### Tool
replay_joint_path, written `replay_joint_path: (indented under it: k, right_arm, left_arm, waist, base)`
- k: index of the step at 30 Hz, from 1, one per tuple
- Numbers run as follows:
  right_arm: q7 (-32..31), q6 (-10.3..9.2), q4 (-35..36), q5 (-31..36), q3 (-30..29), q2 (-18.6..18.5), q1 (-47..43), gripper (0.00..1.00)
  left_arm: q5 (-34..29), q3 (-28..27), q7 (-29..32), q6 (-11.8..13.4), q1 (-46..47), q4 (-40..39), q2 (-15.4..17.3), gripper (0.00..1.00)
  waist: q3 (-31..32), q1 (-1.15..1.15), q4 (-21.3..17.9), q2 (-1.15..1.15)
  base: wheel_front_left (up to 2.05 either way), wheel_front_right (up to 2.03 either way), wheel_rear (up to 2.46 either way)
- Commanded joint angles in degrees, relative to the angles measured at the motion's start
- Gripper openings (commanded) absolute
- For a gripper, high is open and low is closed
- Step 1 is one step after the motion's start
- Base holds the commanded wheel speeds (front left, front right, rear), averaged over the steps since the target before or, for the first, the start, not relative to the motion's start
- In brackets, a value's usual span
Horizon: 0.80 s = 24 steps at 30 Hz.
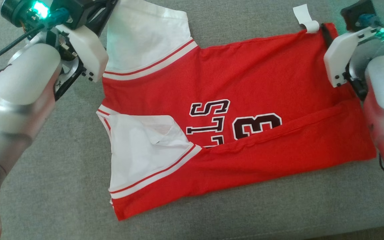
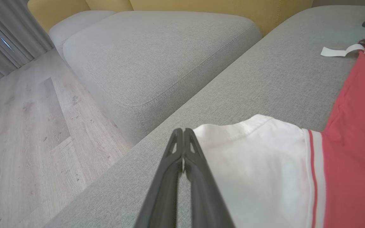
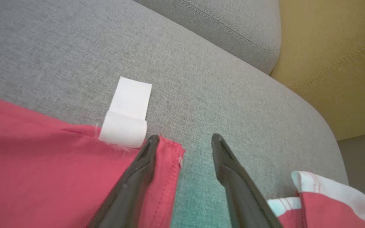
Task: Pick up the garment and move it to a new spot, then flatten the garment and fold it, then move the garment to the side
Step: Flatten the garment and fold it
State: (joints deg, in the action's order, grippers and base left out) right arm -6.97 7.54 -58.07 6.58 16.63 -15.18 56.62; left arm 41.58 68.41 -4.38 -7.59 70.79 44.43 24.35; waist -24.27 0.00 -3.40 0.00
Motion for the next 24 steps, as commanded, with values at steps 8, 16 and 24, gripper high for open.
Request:
replay_joint_path:
  k: [8, 16, 24]
  right_arm:
    - [0.6, -0.05, -1.4, 2.8, -3.5, 1.2, 1.4, 0.15]
    - [3.8, -0.05, -2.7, 0.8, -7.7, 2.1, 1.9, 0.00]
    - [8.2, -0.05, -3.3, -7.0, -14.4, 0.4, 5.8, 0.00]
  left_arm:
    - [1.2, -0.9, -1.1, 0.1, 3.1, 0.2, 1.5, 0.00]
    - [1.4, -0.5, -3.2, 0.2, 3.5, 0.9, 1.6, 0.00]
    - [-0.5, -3.1, -9.3, 3.3, 7.0, 1.7, 2.8, 0.00]
  waist:
    - [0.2, 0.00, 0.2, 0.00]
    - [0.3, 0.00, 0.2, 0.00]
    - [-1.0, 0.00, 0.7, 0.00]
  base:
    - [0.00, 0.00, 0.00]
    - [0.00, 0.00, 0.00]
    - [0.00, 0.00, 0.00]
